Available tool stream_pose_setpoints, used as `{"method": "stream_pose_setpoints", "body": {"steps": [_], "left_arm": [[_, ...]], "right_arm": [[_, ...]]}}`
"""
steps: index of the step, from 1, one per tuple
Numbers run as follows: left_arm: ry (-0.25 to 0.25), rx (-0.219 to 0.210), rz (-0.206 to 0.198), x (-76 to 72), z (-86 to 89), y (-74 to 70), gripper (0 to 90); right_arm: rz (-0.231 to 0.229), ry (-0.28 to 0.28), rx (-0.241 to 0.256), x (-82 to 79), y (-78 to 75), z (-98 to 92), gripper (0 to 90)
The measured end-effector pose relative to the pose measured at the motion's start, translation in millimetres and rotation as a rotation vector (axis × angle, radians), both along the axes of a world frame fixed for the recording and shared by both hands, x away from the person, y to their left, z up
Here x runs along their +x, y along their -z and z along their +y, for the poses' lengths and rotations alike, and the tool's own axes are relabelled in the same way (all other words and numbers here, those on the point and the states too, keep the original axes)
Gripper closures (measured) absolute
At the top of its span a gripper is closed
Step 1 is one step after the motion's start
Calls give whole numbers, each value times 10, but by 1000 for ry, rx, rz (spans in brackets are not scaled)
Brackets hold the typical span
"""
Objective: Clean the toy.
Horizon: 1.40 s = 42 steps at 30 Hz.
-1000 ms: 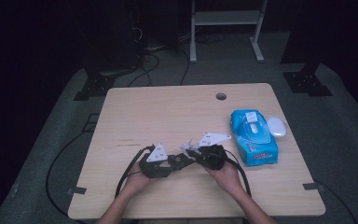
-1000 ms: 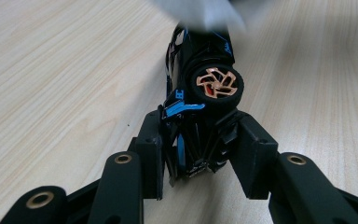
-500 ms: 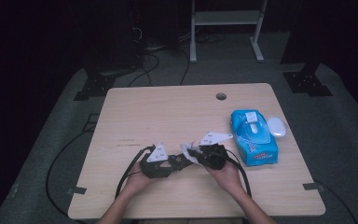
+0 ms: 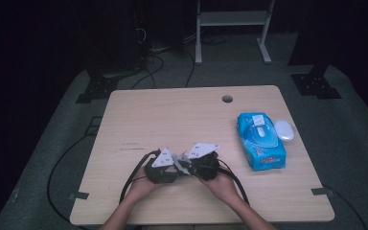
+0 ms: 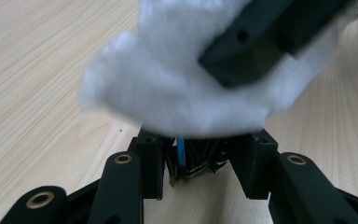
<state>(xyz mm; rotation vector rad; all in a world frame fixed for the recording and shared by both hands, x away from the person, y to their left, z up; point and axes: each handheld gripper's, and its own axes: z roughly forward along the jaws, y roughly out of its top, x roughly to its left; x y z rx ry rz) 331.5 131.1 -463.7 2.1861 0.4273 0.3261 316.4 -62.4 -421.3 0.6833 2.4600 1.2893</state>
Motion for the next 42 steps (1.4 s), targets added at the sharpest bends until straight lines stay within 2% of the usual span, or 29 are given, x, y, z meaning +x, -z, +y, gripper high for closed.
{"method": "stream_pose_setpoints", "body": {"steps": [3, 6, 8, 10, 11, 12, 17, 19, 20, 21, 23, 25, 27, 28, 30, 31, 32, 33, 35, 37, 39, 40, 42], "left_arm": [[-5, -12, 0, 6, 23, 11, 589], [-2, -14, -9, 6, 15, 18, 589], [2, -13, -10, 12, 15, 18, 589], [-4, -20, -8, 3, 19, 24, 589], [-2, -18, -11, 1, 25, 24, 589], [-1, -17, -12, 0, 30, 23, 589], [4, -18, -14, 7, 37, 25, 589], [4, -19, -12, 4, 47, 25, 589], [5, -20, -11, 6, 51, 24, 589], [8, -19, -9, 12, 55, 23, 589], [10, -15, -6, 20, 55, 17, 589], [9, -7, -9, 14, 56, 11, 589], [6, -6, -5, 15, 75, 8, 589], [9, -3, -6, 20, 87, 5, 589], [13, 7, -7, 32, 112, -4, 589], [12, 5, -4, 35, 122, -3, 589], [8, 3, -4, 37, 128, -3, 589], [8, 4, -4, 37, 128, -4, 588], [1, 13, 2, 41, 127, -16, 588], [-6, 21, 4, 45, 121, -29, 583], [-18, 7, 0, 50, 90, -62, 542], [-24, 1, -2, 49, 74, -80, 522], [-38, 19, 0, 56, 19, -132, 461]], "right_arm": [[-6, 77, -15, 101, 4, -186, 875], [38, 151, 32, 184, 35, -404, 876], [15, 135, 24, 142, 37, -378, 876], [-17, 106, -5, 95, 30, -311, 875], [-23, 101, -14, 99, 26, -309, 875], [-9, 105, -7, 119, 23, -331, 875], [-12, 214, -20, 221, 15, -654, 875], [23, 259, 28, 257, -1, -816, 876], [22, 271, 33, 265, -16, -879, 875], [30, 271, 42, 262, -21, -894, 875], [44, 237, 62, 246, -17, -870, 875], [35, 211, 35, 233, 3, -794, 875], [52, 222, 37, 275, 31, -810, 873], [70, 233, 63, 306, 37, -859, 874], [46, 291, 26, 337, 46, -921, 874], [64, 296, 35, 343, 60, -954, 874], [88, 291, 65, 340, 76, -971, 874], [90, 280, 68, 329, 87, -954, 873], [59, 259, 53, 305, 87, -886, 873], [71, 257, 66, 321, 80, -881, 873], [103, 257, 102, 349, 98, -918, 873], [104, 256, 103, 349, 102, -919, 873], [101, 258, 103, 341, 100, -909, 873]]}}
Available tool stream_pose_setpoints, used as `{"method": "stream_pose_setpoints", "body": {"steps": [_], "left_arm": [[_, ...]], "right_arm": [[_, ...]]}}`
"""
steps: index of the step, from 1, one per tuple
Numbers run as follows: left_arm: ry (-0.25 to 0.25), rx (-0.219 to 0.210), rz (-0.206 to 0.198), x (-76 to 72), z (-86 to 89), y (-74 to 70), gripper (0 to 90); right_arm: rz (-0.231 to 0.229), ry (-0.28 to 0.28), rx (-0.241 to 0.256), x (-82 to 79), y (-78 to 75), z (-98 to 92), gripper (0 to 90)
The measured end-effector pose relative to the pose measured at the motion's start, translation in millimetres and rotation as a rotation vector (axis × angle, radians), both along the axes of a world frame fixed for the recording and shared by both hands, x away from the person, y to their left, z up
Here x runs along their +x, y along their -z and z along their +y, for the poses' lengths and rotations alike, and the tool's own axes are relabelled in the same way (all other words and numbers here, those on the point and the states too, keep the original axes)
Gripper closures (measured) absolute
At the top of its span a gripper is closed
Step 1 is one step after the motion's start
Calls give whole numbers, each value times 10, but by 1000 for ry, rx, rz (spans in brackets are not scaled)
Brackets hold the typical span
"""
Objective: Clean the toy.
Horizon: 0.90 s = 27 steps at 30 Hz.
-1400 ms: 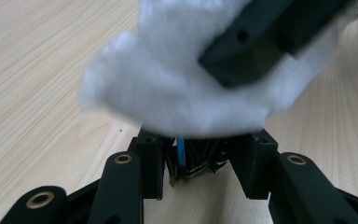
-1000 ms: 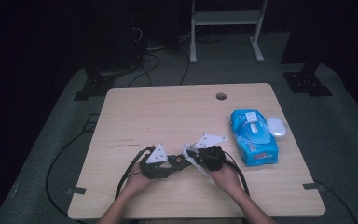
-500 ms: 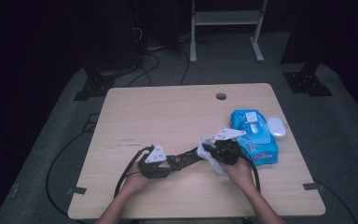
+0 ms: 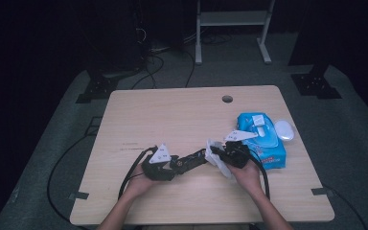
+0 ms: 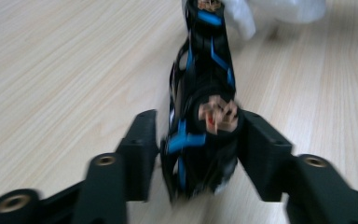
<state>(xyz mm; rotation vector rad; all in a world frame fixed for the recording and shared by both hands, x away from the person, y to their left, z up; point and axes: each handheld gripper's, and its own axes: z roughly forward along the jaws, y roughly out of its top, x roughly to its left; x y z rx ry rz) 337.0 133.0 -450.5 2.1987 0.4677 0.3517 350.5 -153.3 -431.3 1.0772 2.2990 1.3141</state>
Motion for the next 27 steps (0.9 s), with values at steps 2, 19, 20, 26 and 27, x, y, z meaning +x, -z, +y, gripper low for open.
{"method": "stream_pose_setpoints", "body": {"steps": [2, 19, 20, 26, 27], "left_arm": [[1, 39, -25, -12, -50, -41, 452], [48, 186, 55, 191, -397, -340, 437], [52, 211, 67, 216, -439, -331, 437], [49, 301, 138, 302, -598, -218, 486], [41, 319, 139, 307, -614, -204, 494]], "right_arm": [[6, -10, 11, -3, 2, 17, 873], [41, -46, 46, 13, 52, 41, 873], [41, -45, 46, 11, 47, 37, 872], [38, -34, 50, 7, 38, -9, 872], [39, -34, 52, 10, 42, -13, 872]]}}
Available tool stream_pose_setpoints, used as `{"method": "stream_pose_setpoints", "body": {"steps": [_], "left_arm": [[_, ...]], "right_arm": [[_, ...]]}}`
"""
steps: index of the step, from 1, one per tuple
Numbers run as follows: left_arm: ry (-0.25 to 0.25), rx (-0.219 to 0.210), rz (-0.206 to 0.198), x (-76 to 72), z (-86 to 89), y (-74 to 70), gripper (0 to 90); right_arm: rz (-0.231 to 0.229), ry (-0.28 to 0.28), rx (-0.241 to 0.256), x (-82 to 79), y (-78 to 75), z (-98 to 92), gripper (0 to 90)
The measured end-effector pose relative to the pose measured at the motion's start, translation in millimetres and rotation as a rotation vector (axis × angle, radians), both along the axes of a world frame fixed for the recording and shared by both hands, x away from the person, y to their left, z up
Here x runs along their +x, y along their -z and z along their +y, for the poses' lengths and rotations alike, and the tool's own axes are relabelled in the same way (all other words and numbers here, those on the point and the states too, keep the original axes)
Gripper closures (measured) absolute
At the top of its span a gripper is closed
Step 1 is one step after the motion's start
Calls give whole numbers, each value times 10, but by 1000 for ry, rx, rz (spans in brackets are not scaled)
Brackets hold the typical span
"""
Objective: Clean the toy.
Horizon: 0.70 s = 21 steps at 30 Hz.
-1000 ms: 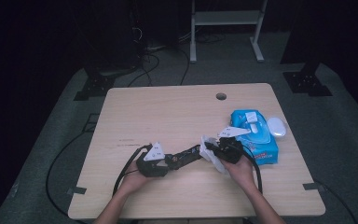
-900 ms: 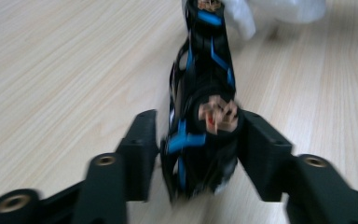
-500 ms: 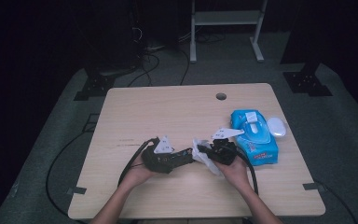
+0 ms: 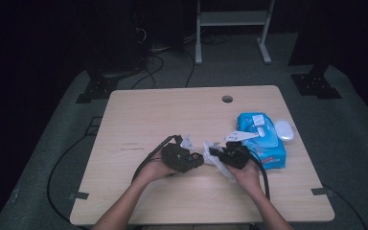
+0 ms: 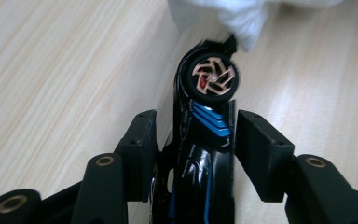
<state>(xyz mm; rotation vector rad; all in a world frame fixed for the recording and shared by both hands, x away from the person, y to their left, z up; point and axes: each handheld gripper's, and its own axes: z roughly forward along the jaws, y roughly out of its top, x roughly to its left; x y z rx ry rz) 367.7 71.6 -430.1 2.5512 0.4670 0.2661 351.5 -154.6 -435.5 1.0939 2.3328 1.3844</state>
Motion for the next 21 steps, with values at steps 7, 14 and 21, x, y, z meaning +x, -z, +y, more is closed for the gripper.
{"method": "stream_pose_setpoints", "body": {"steps": [7, 14, 21], "left_arm": [[8, 49, 18, 25, -62, 24, 565], [35, 2, -8, -30, -12, 24, 586], [48, -88, -54, -107, 94, -161, 587]], "right_arm": [[12, -5, -1, -2, 25, 11, 872], [22, -11, 23, 4, 10, -17, 872], [13, -32, 94, -21, -142, -61, 872]]}}
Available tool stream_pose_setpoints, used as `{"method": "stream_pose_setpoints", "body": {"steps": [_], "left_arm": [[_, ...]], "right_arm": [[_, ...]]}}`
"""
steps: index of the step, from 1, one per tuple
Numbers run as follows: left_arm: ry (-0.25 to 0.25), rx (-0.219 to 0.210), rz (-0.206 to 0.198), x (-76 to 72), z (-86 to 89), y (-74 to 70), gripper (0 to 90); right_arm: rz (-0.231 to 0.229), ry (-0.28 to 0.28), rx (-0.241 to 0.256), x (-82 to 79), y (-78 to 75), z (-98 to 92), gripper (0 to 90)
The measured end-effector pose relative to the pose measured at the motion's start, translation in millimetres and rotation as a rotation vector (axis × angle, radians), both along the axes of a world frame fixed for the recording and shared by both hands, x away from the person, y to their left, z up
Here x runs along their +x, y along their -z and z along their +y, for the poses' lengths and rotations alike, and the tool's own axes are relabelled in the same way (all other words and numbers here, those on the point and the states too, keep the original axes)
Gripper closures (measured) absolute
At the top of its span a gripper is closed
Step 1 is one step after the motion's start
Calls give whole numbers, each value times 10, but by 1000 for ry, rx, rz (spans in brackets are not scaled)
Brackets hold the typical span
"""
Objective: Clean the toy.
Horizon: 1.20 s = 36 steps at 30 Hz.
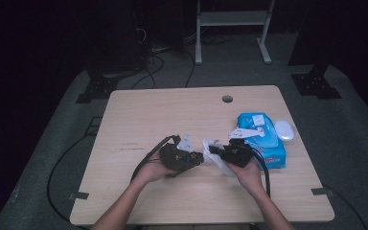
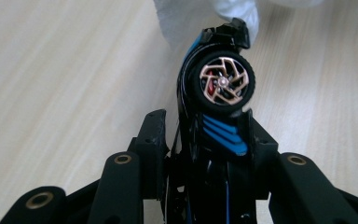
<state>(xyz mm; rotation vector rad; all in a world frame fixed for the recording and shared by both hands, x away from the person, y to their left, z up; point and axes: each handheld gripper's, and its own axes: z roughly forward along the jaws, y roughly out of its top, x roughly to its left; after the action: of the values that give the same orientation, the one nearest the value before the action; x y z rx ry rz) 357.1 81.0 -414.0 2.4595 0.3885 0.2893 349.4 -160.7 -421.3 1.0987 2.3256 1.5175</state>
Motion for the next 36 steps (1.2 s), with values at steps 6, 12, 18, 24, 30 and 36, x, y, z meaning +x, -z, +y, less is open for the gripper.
{"method": "stream_pose_setpoints", "body": {"steps": [6, 12, 18, 24, 30, 36], "left_arm": [[17, -72, -52, -81, 39, -129, 589], [48, -135, -85, -164, 41, -193, 635], [61, -131, -83, -167, 42, -149, 641], [73, -143, -93, -201, 8, -151, 643], [67, -158, -94, -219, 83, -143, 643], [70, -154, -99, -208, 54, -141, 643]], "right_arm": [[-11, -80, 153, -112, -256, 58, 872], [-51, -120, 135, -183, -364, 161, 873], [12, -71, 150, -100, -224, 1, 874], [-43, -142, 143, -194, -385, 177, 874], [5, -78, 100, -94, -189, 39, 875], [11, -104, 156, -112, -238, 40, 876]]}}
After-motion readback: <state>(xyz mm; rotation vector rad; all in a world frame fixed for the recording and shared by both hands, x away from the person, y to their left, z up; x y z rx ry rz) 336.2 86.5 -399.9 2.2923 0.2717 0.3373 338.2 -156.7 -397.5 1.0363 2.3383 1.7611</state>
